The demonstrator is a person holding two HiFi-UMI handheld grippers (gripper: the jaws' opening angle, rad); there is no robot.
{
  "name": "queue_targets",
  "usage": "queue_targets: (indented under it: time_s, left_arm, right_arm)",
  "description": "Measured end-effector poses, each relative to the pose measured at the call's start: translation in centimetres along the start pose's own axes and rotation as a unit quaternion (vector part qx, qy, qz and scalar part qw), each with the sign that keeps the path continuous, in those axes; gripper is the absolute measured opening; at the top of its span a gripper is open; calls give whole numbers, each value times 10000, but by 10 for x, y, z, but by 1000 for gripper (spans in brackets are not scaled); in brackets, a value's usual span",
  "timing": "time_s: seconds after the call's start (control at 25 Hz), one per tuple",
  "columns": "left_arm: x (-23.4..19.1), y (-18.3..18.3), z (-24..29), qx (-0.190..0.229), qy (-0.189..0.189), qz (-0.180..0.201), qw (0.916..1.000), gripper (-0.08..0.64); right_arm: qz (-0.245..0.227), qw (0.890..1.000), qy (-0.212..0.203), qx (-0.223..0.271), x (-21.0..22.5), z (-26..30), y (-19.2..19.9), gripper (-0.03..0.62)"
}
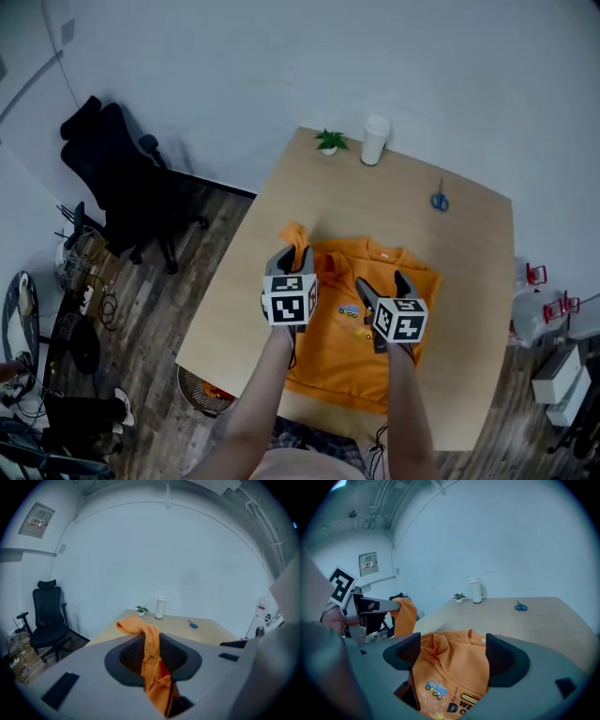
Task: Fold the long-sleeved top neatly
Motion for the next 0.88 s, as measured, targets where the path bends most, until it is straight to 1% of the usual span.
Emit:
queue_targets:
  time_s: [0.24, 0.44, 0.56, 0.68, 0.8, 0.88]
  left_arm:
    - [62, -1, 31, -92, 566, 342, 9978, 83]
    - [115, 8, 51, -165, 1033, 709, 9920, 83]
    - [146, 14, 60, -221, 1282, 978, 9867, 83]
    - [172, 22, 67, -302, 1556, 1151, 9806, 83]
    - [199, 30, 72, -258, 1892, 1424, 9712, 83]
    - [215, 36, 72, -312, 2104, 1516, 9653, 83]
  right_arm:
    - [291, 9985, 468, 24, 50, -32, 13, 420]
    - [474, 9957, 794, 46, 84, -57, 22, 420]
    - [573, 9938, 947, 68, 101, -70, 27, 420]
    - [656, 9920, 1080, 74, 115, -81, 33, 420]
    - [749, 9899, 1201, 71, 126, -93, 41, 420]
    - [802, 9887, 1261, 72, 132, -100, 46, 419]
Point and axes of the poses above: the fingertips, and each gripper's own axes: z forward along the fingers, x to its right, y out of its underside, the point moved 7 cm from there along -z, backward along the fingers, and after that the axes turned 1 degree about -z, right-handed, at the moved point
